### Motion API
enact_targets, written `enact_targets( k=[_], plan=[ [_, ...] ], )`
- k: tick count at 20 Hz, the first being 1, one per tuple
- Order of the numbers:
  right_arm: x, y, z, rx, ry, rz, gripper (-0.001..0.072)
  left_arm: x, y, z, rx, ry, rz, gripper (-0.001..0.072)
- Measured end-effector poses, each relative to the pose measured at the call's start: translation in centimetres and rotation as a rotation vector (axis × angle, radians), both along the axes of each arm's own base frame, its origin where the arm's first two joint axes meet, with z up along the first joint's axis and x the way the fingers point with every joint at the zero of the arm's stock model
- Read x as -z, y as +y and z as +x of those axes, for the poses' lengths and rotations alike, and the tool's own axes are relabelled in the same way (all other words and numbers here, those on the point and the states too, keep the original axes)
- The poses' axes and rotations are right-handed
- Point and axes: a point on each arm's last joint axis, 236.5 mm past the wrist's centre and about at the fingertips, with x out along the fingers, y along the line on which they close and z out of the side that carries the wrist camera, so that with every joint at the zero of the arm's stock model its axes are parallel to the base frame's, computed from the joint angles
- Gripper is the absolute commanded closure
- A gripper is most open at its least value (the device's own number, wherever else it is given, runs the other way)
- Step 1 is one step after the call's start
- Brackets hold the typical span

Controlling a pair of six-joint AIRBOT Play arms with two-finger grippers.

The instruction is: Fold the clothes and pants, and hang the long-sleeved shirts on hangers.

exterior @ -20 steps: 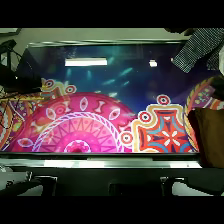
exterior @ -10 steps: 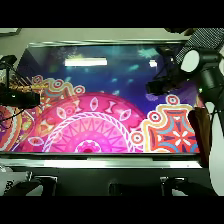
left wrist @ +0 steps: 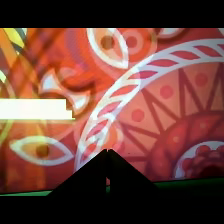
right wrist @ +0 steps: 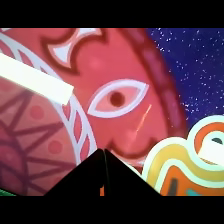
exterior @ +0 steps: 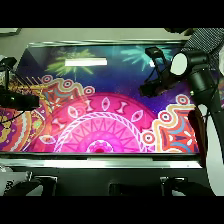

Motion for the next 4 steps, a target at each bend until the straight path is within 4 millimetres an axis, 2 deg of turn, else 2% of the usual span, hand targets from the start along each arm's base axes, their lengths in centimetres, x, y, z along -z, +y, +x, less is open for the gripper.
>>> enact_targets(
  k=[4],
  plan=[
    [0.01,0.08,-0.06,0.002,0.002,0.002,0.0679,-0.01,-0.01,-0.01,0.0,0.0,0.0,0.0689]
  ],
)
